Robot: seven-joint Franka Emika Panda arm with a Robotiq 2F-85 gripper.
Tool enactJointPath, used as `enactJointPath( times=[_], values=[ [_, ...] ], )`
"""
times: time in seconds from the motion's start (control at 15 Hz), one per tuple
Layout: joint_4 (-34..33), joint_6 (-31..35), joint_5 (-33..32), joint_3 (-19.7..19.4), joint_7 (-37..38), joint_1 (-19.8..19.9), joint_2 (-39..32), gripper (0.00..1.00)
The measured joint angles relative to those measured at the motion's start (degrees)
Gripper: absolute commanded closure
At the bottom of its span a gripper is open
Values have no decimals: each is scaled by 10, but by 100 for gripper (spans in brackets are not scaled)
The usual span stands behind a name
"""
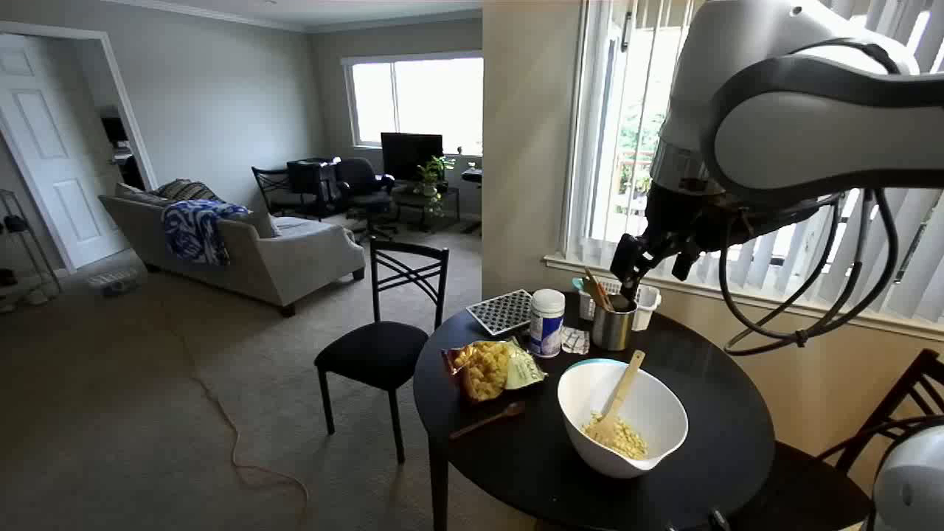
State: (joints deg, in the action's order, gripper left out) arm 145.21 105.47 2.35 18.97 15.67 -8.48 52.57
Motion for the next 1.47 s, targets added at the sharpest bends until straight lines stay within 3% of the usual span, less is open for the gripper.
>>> enactJointPath(
  times=[0.53, 0.8, 1.07, 1.47],
  values=[
    [0, 0, -1, 0, 0, 0, 0, 0],
    [-21, 11, -51, -4, -24, 5, -29, 0],
    [-54, 83, -101, -41, -80, 26, -118, 0],
    [-80, 192, -71, -116, -147, 28, -320, 0]
  ],
)
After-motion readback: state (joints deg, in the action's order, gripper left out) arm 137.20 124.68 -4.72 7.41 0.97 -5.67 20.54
